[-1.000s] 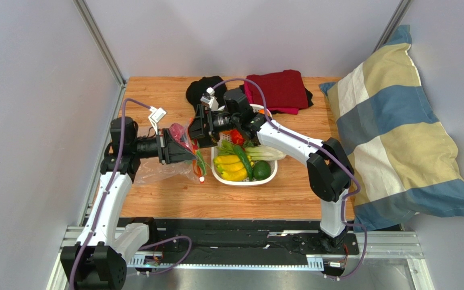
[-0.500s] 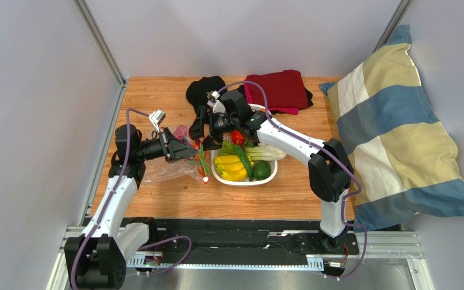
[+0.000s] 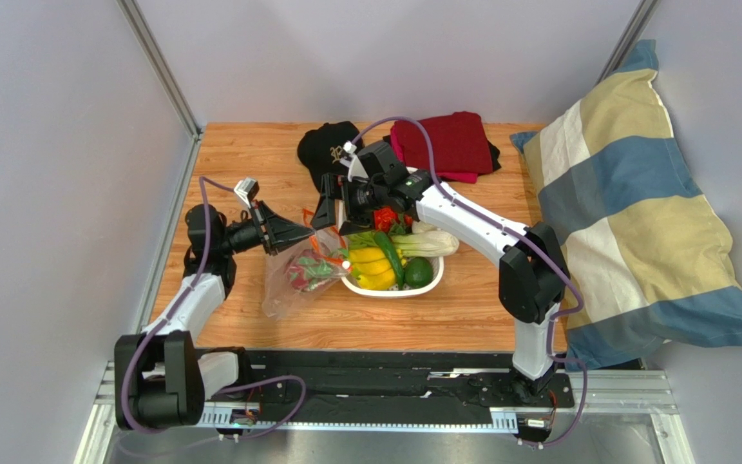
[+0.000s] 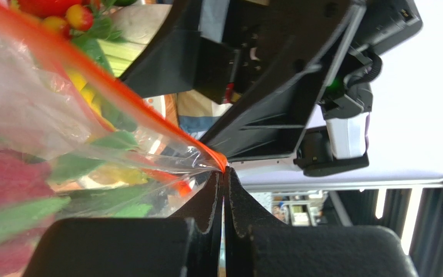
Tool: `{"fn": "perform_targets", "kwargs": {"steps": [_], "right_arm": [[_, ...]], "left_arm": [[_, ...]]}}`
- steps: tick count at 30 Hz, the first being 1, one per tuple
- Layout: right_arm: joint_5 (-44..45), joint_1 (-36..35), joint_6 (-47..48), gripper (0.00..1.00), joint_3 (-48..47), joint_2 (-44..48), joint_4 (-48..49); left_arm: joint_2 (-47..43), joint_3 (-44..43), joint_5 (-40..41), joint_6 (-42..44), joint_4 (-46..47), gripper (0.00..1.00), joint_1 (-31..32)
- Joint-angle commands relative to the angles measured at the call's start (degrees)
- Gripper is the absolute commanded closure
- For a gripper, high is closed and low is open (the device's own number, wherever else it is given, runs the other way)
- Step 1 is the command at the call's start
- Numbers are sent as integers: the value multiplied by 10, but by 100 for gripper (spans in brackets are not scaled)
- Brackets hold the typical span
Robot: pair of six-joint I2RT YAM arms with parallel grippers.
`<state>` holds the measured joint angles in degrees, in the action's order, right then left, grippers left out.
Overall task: Place the food in the zip-top bag and seal the zipper
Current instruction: Place the fake fruit in the zipper food storage bag.
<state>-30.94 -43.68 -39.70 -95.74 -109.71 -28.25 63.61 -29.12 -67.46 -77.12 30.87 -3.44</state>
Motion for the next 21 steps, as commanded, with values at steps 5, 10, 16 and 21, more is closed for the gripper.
{"fn": "perform_targets", "kwargs": {"steps": [5,10,16,21], "right_arm": [[-100,6,56,3,-38,53,27],[-97,40,136,12,-40,56,1],[-63,36,196,14,-48,28,-31],[-54,29,224,14,-73,-10,-45]], "left_arm": [[41,1,-13,-43,119,100,-1],[29,-44,-66,-12,110,100,-3],[-9,-109,-106,136,-61,100,-3],[-38,-197,-120,402,-403,100,-2]]}}
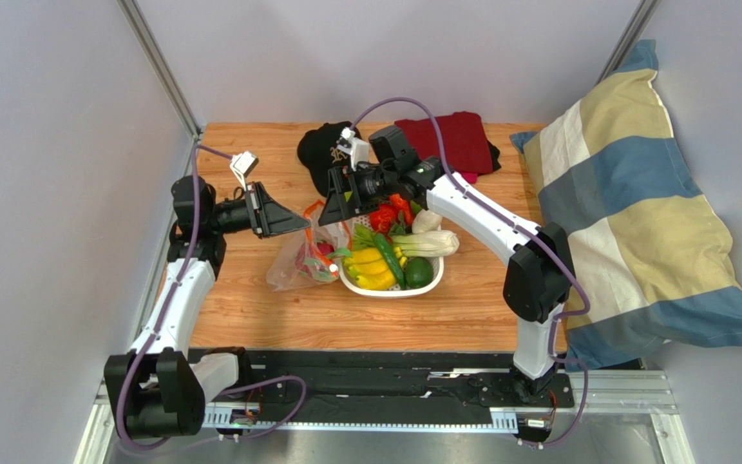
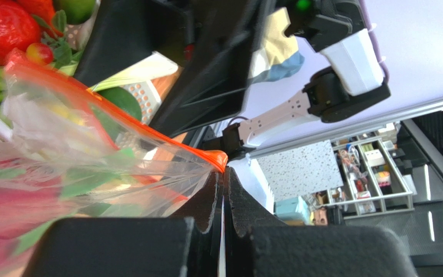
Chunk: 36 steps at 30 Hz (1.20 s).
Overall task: Place the food in the zip-top bag and seal the zipper
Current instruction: Place the fake fruit in the zipper food storage bag, then pick up the fake fruit from the bin.
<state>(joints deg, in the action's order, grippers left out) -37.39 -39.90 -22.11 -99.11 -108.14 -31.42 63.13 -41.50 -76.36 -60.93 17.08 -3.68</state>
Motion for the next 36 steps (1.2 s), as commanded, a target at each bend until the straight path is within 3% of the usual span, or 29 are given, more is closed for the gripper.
{"fn": "perform_targets", "kwargs": {"steps": [1,3,4,7,9,10,12,13,18,21,22,23,24,25,36], "right_arm": [[15,-10,53,15,-43,-31,-19],[22,-14,70,19,-49,-44,-27],[15,-14,73,32,-50,-44,-33],[13,-15,83,56,-47,-43,-43],[14,-14,94,64,-43,-32,-43],[14,-14,99,78,-41,-30,-45],[11,-14,102,89,-48,-27,-55],[8,-14,102,100,-67,-29,-61],[-59,-16,34,100,-129,-16,-24],[-59,-21,13,100,-112,-2,0],[-53,-23,30,97,-112,-6,-13],[-44,-24,36,87,-112,-9,-28],[-25,-24,39,63,-108,-14,-57],[-17,-25,40,59,-101,-16,-65],[-59,-32,70,41,12,-19,-91]], "left_arm": [[-38,-79,-32,258,-285,100,0],[-51,-80,-29,274,-310,100,-3],[-55,-78,-23,274,-315,100,-5],[-66,-75,-13,295,-340,100,-20],[-68,-77,-9,319,-366,100,-31],[-68,-81,-2,334,-384,100,-36],[-67,-95,26,381,-436,100,-47],[-66,-104,44,404,-462,100,-48],[-66,-183,220,603,-646,100,-48],[-67,-206,249,659,-697,100,-48],[-70,-207,250,661,-701,100,-48],[-71,-209,246,668,-708,100,-48],[-73,-208,239,669,-707,100,-48],[-74,-208,235,670,-707,100,-49],[-76,-206,228,666,-699,100,-48]]}}
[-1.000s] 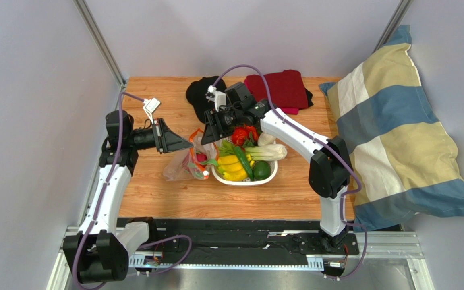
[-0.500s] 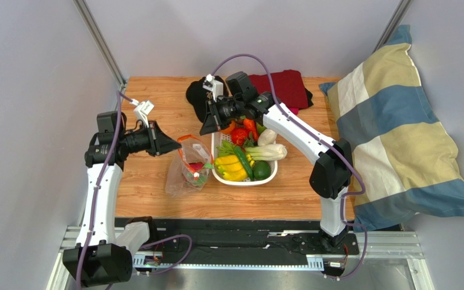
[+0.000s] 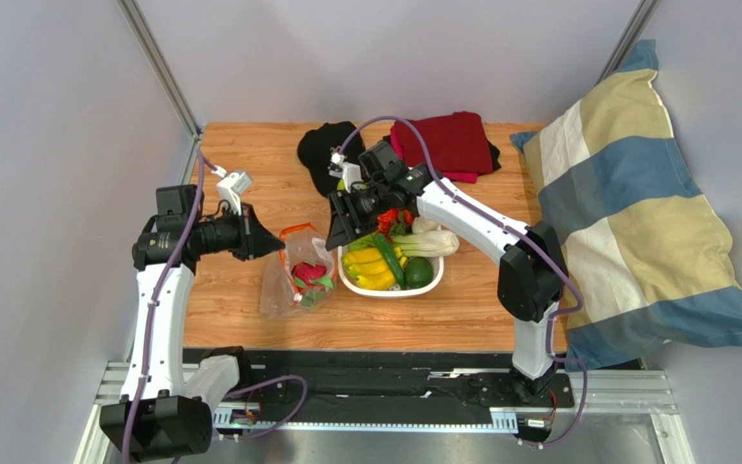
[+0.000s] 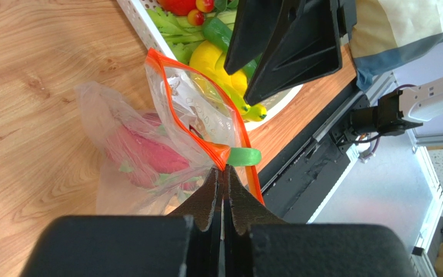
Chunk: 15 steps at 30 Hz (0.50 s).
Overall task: Place the food in the zip-top bag and seal the zipper
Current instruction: Pick up the fake fruit from the bin.
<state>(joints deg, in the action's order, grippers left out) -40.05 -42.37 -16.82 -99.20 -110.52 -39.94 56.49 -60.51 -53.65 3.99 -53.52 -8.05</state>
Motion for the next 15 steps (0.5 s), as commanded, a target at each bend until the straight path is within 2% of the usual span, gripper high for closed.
{"fn": "perform_targets", "kwargs": {"steps": [1,4,6,11,13,15], "right_arm": [[-40,-9,18,41,20,6,-7],[-62,-18,16,45,19,0,-2],[-68,-28,14,50,16,-12,-3],[-65,-31,7,51,17,-40,-3],[-64,-31,5,57,16,-47,-2],[-62,-29,7,67,13,-45,0]], "left_arm": [[-9,-15,0,13,10,100,-5],[-9,-11,0,8,18,100,-5],[-10,-9,-1,7,19,100,-4],[-23,-7,4,1,25,100,-5],[-31,-6,6,-1,28,100,-6],[-35,-6,8,-2,30,100,-5]]}}
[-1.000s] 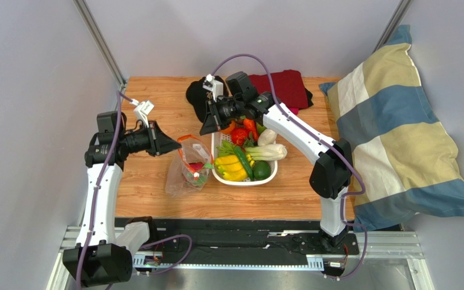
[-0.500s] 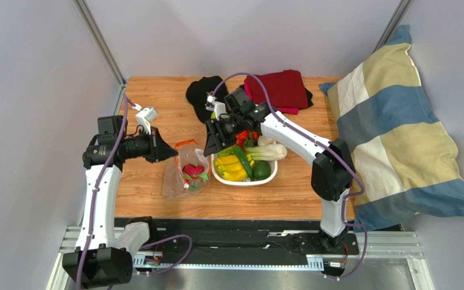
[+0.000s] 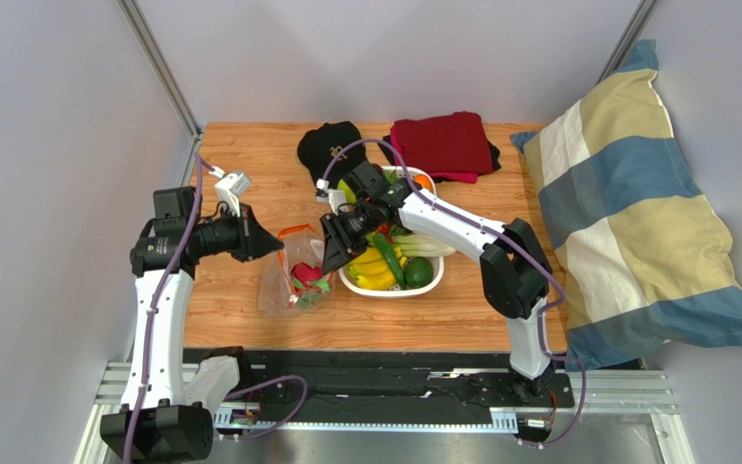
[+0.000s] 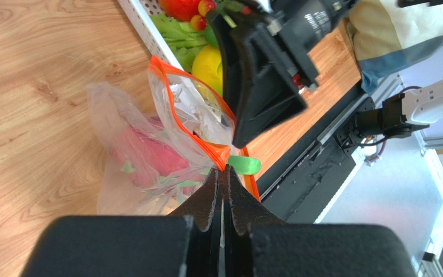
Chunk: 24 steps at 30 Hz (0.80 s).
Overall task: Place the food in the zip-top bag and seal the zipper
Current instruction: Pick up the fake fruit from the bin.
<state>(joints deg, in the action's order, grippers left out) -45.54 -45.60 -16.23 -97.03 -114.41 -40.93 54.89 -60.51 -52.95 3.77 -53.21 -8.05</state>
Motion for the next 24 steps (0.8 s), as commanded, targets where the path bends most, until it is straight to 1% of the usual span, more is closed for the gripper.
{"fn": "perform_targets", "kwargs": {"steps": [1,2,5,6,8,9,10,11,12,14,15,16,17,18,19,20,22,23,24], "right_arm": [[-2,4,1,67,-11,-6,11],[2,7,1,66,-11,-6,12],[-12,15,-7,90,-11,-3,19],[-15,17,-10,100,-13,0,18],[-26,25,-24,100,-31,7,18],[-45,27,-34,100,-42,16,11],[-53,27,-40,100,-77,24,5],[-61,27,-47,100,-93,31,-1],[-83,27,-65,100,-108,47,2],[-96,26,-83,100,-112,61,24],[-110,26,-110,100,-107,71,33],[-122,25,-118,100,-105,71,39],[-130,24,-119,100,-117,68,31],[-133,23,-116,100,-127,64,22],[-137,23,-102,100,-142,50,11],[-140,24,-87,100,-176,43,-17],[-133,25,-43,100,-218,13,-52],[-132,28,-27,100,-234,3,-84],[-123,28,4,100,-273,-7,-107]], "left_arm": [[-22,-5,0,1,28,100,-5],[-23,-4,-3,1,29,100,-5],[-25,-1,13,-8,36,100,-5],[-24,-2,22,-10,36,100,-5],[-24,-2,37,-11,35,100,-5],[-25,-4,45,-6,31,100,-5],[-31,-7,59,-3,31,100,-5],[-36,-8,91,10,31,100,-4],[-41,-9,100,21,29,100,-5],[-51,-13,114,57,15,100,-5],[-52,-21,122,69,5,100,-4],[-52,-26,130,79,-16,100,-4],[-52,-31,143,90,-29,100,-4],[-52,-43,147,111,-52,100,-5],[-57,-50,150,113,-59,100,-4],[-59,-57,152,111,-65,100,-5],[-66,-70,150,85,-62,100,-4],[-67,-71,146,71,-58,100,-4],[-67,-73,143,63,-51,100,-5]]}}
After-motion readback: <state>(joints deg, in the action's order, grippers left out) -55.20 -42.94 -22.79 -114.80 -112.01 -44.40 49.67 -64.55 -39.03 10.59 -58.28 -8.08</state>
